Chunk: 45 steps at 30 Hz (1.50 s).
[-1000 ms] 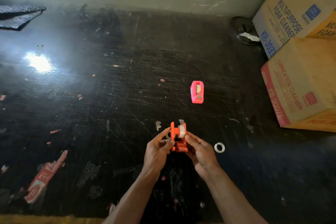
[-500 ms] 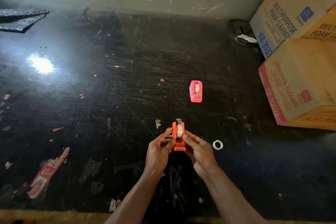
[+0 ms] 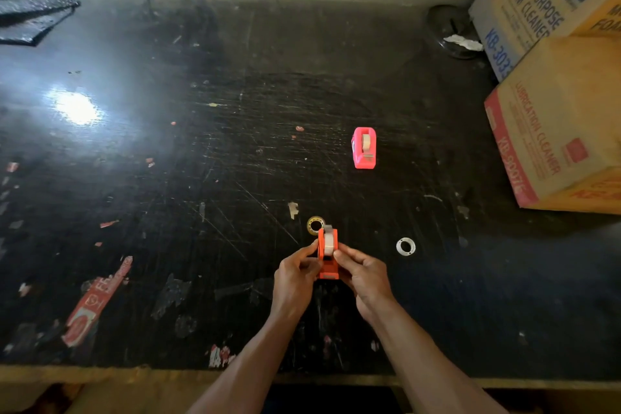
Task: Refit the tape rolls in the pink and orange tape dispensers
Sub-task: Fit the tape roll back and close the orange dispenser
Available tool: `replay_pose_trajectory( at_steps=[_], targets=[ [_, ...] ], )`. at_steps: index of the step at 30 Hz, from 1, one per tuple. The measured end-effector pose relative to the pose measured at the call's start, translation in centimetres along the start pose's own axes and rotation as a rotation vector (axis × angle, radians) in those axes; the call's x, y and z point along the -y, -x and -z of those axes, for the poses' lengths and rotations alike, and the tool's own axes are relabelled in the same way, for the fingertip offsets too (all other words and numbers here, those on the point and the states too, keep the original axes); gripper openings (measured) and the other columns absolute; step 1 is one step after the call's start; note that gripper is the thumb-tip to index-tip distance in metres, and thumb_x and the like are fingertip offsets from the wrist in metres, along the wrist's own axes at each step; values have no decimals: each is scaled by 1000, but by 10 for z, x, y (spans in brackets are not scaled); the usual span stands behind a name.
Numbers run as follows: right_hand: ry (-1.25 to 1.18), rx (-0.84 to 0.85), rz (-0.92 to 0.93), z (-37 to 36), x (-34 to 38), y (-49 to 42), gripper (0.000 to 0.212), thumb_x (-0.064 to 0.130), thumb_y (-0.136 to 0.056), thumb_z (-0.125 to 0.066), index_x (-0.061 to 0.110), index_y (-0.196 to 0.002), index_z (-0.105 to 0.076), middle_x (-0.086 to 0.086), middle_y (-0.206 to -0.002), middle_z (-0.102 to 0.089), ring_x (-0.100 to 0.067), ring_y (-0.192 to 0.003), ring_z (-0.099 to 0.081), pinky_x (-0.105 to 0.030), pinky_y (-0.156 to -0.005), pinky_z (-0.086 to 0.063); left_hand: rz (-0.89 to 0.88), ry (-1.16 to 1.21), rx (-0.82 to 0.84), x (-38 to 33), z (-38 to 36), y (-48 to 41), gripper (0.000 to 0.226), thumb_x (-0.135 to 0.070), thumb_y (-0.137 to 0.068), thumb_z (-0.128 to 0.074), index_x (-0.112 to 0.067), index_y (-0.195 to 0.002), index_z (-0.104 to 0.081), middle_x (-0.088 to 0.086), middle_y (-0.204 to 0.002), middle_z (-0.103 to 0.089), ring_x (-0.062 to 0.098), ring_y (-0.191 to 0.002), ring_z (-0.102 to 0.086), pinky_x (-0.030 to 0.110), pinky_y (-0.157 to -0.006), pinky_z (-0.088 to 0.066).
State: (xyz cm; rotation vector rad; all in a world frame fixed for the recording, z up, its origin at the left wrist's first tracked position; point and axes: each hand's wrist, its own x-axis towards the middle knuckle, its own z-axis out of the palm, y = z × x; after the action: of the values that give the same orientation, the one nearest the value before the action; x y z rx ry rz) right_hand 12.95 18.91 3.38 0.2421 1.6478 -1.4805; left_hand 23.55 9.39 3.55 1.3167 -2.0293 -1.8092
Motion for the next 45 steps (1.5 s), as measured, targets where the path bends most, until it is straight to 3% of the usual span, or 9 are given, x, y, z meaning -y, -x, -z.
replay_pose_trajectory(
  at_steps=[7, 12, 16, 19, 24, 30, 36, 41, 45],
  targets=[
    [178, -61, 43, 9, -15, -5, 26, 15, -94, -72, 14, -120, -76, -3, -111, -80, -15, -102, -76, -43, -99, -59, -54, -94, -11, 16, -6, -2, 46, -9, -101, -63, -23, -145, -59, -5, -108, -79, 0, -92, -75, 8, -74, -55],
    [258, -102, 74, 11, -18, -3, 28, 16, -94, -72, 17, -122, -75, -1, -117, -77, -12, -104, -74, -40, -98, -59, -47, -149, 3, 25, -11, -5, 55, -6, -99, -64, -30, -148, -52, -8, -108, -76, 1, -97, -73, 22, -86, -60],
    [286, -137, 126, 8, -17, -2, 23, 12, -94, -71, 22, -114, -77, 5, -109, -78, -7, -99, -74, -31, -90, -61, -111, -209, 27, 35, -11, -10, 68, -7, -98, -66, -43, -149, -40, -7, -117, -71, 7, -106, -71, 34, -93, -63],
    [337, -172, 192, 5, -17, -2, 24, 8, -93, -72, 23, -111, -78, 6, -107, -77, -7, -99, -73, -33, -91, -61, -130, -238, 69, 37, -9, -15, 71, -8, -97, -67, -51, -146, -40, -9, -117, -68, 8, -107, -70, 39, -94, -63],
    [392, -177, 261, 4, -14, -3, 27, 2, -92, -71, 18, -114, -76, 4, -108, -76, -4, -98, -70, -21, -84, -57, -165, -227, 155, 38, -3, -23, 69, -9, -96, -68, -55, -142, -45, -8, -114, -66, 10, -104, -71, 39, -93, -63],
    [454, -154, 338, 3, -12, -6, 24, 12, -95, -70, 18, -118, -76, 3, -114, -77, -9, -105, -72, -36, -98, -58, -188, -203, 175, 37, 1, -24, 65, -7, -97, -67, -43, -148, -47, -9, -107, -68, 8, -101, -73, 36, -81, -64],
    [564, -103, 387, 1, 0, -11, 28, 19, -90, -77, 17, -118, -76, 6, -113, -75, -5, -105, -67, -23, -96, -51, -184, -214, 197, 34, 3, -24, 65, -10, -97, -68, -47, -146, -46, -9, -112, -64, 10, -101, -72, 35, -78, -65],
    [554, -51, 316, 1, 9, -18, 22, 16, -89, -78, 19, -111, -79, 6, -108, -76, 3, -94, -65, -14, -79, -46, -168, -227, 213, 34, 4, -27, 67, -12, -97, -69, -48, -148, -44, -9, -113, -63, 12, -102, -71, 40, -80, -65],
    [498, -49, 307, -1, 13, -20, 17, 13, -90, -77, 19, -106, -80, 8, -102, -76, 2, -92, -68, -14, -76, -47, -152, -234, 233, 32, 6, -29, 66, -12, -97, -69, -42, -151, -45, -11, -111, -62, 9, -103, -69, 36, -78, -64]
  ],
)
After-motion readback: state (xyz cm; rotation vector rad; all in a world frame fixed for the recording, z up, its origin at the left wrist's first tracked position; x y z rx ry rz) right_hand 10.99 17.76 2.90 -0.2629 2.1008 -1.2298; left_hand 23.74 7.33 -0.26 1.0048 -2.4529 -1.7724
